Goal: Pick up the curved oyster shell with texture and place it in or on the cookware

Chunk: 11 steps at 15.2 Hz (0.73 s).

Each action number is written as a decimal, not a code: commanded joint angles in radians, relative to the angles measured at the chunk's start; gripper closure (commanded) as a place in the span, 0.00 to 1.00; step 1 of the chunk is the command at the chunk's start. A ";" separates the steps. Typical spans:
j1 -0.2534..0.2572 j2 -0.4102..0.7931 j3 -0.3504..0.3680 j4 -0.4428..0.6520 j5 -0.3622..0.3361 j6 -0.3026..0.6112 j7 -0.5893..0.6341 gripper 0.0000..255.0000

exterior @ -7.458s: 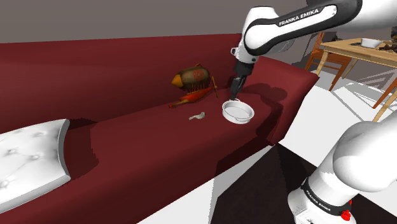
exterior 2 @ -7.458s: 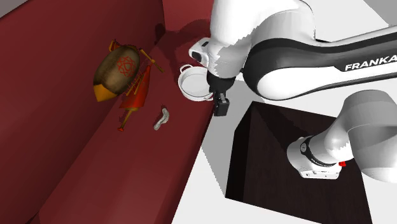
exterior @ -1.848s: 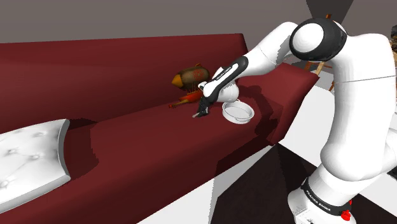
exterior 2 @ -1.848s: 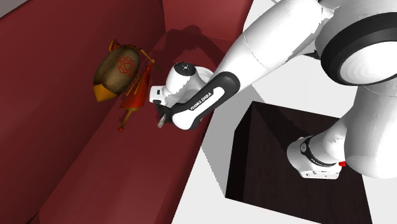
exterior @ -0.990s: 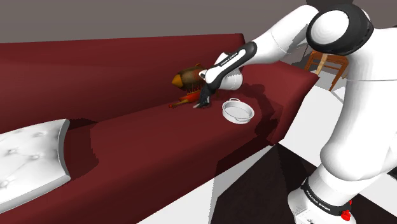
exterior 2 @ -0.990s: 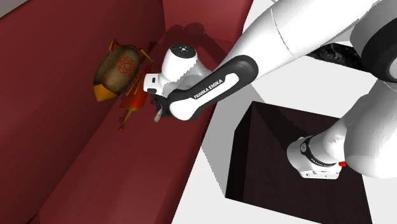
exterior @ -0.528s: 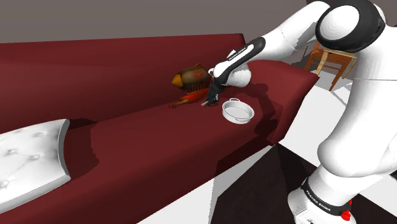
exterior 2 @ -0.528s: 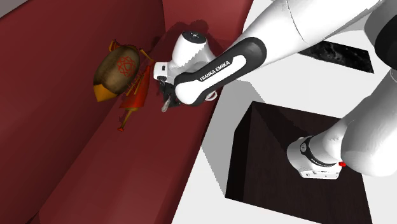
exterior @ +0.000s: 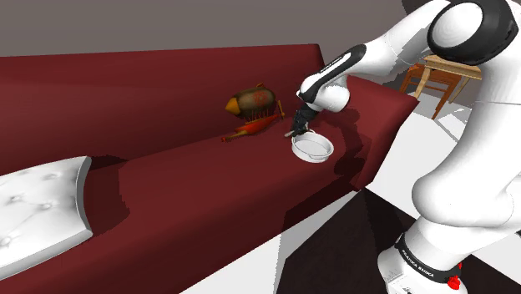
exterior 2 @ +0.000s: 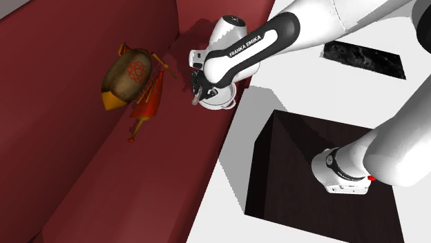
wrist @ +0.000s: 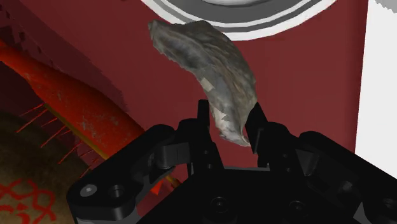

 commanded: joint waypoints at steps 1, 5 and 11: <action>-0.050 -0.016 0.001 -0.009 0.025 -0.024 -0.065 1.00; -0.130 -0.018 -0.013 0.001 0.053 -0.068 -0.174 1.00; -0.196 0.023 -0.031 0.022 0.070 -0.080 -0.275 1.00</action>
